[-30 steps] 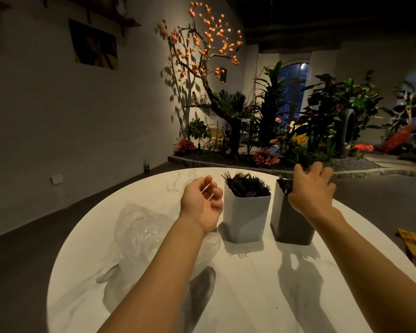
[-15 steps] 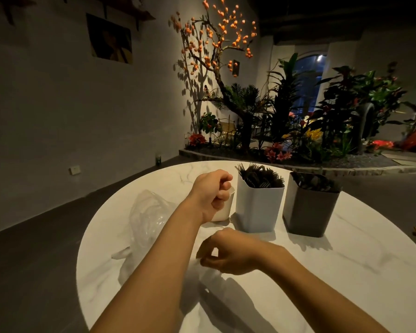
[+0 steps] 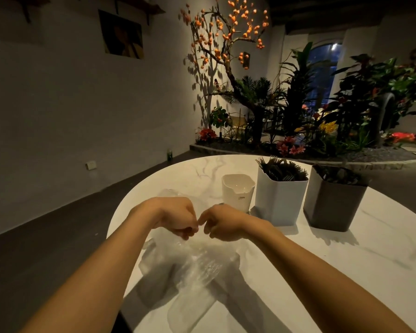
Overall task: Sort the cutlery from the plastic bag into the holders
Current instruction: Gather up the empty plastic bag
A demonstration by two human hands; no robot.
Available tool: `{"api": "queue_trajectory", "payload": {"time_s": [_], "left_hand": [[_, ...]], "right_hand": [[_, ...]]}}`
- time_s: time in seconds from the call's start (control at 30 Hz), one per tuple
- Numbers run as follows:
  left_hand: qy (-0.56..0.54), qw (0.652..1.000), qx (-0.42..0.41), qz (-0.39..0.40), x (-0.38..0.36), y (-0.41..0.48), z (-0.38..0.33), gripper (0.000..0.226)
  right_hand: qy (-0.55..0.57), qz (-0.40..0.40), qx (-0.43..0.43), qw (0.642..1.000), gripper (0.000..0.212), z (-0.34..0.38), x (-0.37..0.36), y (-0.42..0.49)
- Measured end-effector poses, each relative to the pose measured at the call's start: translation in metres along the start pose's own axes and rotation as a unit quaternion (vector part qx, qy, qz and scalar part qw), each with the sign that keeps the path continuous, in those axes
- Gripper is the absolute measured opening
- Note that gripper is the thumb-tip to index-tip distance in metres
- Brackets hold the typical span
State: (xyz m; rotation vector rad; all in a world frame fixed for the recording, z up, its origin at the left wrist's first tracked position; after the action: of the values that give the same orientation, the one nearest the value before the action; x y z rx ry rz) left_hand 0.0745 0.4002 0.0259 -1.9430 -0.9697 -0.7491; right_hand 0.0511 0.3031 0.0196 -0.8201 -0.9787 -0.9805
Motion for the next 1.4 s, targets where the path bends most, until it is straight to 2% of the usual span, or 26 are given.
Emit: {"api": "queue_trajectory", "payload": {"time_s": [0.07, 0.13, 0.33, 0.47, 0.57, 0.67, 0.73, 0.8, 0.87, 0.97, 1.07, 1.1, 1.17, 1.27, 1.3, 1.33, 1.37, 1.4], "left_hand": [[0.061, 0.995, -0.028, -0.068, 0.005, 0.011, 0.007, 0.026], [0.078, 0.989, -0.049, -0.118, 0.007, 0.020, 0.013, 0.029], [0.010, 0.987, -0.041, -0.153, -0.003, 0.045, 0.037, 0.042], [-0.026, 0.986, -0.034, -0.160, -0.005, 0.057, 0.045, 0.050], [-0.038, 0.980, -0.028, -0.194, -0.003, 0.063, 0.050, 0.042], [0.027, 0.972, -0.001, -0.234, -0.003, 0.069, 0.055, 0.037], [0.077, 0.969, 0.038, -0.232, -0.005, 0.076, 0.059, 0.051], [0.114, 0.969, 0.064, -0.209, -0.010, 0.079, 0.059, 0.062], [0.152, 0.968, 0.070, -0.185, -0.013, 0.083, 0.058, 0.065], [0.174, 0.967, 0.075, -0.170, -0.014, 0.091, 0.064, 0.063], [0.172, 0.968, 0.074, -0.169, -0.015, 0.095, 0.067, 0.062], [0.166, 0.968, 0.070, -0.175, -0.014, 0.094, 0.066, 0.061], [0.145, 0.969, 0.054, -0.190, -0.011, 0.092, 0.062, 0.052], [0.111, 0.976, 0.035, -0.185, -0.007, 0.094, 0.060, 0.035], [0.107, 0.978, 0.034, -0.178, -0.007, 0.096, 0.061, 0.033], [0.106, 0.979, 0.032, -0.172, -0.006, 0.096, 0.061, 0.031], [0.105, 0.980, 0.027, -0.169, -0.006, 0.097, 0.060, 0.025], [0.102, 0.980, 0.021, -0.171, -0.005, 0.097, 0.060, 0.018]], "right_hand": [[0.016, -0.013, -0.014, 1.000, 0.051, -0.002, 0.003, 0.009], [0.001, 0.011, -0.025, 1.000, 0.055, -0.005, -0.004, 0.015], [-0.109, 0.093, -0.047, 0.989, 0.085, -0.016, -0.039, 0.028], [-0.136, 0.163, -0.053, 0.976, 0.070, -0.017, -0.062, 0.030], [-0.155, 0.209, -0.058, 0.964, 0.058, -0.020, -0.071, 0.031], [-0.136, 0.234, -0.074, 0.960, 0.063, -0.022, -0.075, 0.035], [-0.173, 0.243, -0.058, 0.953, 0.064, -0.016, -0.072, 0.037], [-0.206, 0.229, -0.035, 0.951, 0.061, -0.007, -0.063, 0.039], [-0.183, 0.206, -0.021, 0.961, 0.056, 0.000, -0.055, 0.040], [-0.075, 0.160, -0.031, 0.984, 0.046, 0.000, -0.039, 0.043], [0.053, 0.054, -0.102, 0.992, 0.049, -0.025, -0.020, 0.059], [0.108, 0.024, -0.132, 0.985, 0.053, -0.037, -0.018, 0.064], [0.270, -0.017, -0.170, 0.948, 0.062, -0.052, -0.022, 0.070], [0.491, -0.130, -0.142, 0.850, 0.061, -0.058, -0.013, 0.075], [0.546, -0.158, -0.126, 0.813, 0.059, -0.058, -0.011, 0.077], [0.567, -0.179, -0.113, 0.796, 0.056, -0.058, -0.009, 0.079], [0.538, -0.201, -0.110, 0.811, 0.053, -0.061, -0.007, 0.081], [0.465, -0.219, -0.115, 0.850, 0.051, -0.064, -0.005, 0.083]]}}
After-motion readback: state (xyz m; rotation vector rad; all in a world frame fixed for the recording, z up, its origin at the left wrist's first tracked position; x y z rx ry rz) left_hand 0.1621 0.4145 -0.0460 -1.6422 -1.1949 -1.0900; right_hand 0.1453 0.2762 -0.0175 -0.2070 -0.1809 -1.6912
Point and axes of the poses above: each hand's wrist, its own y-axis towards the middle knuckle, its own x-axis out of the back of the hand, z = x × y, the point moved 9 cm from there along y, towards the middle knuckle, and after that the axes turned 3 degrees about x, right-handed, at the moved point
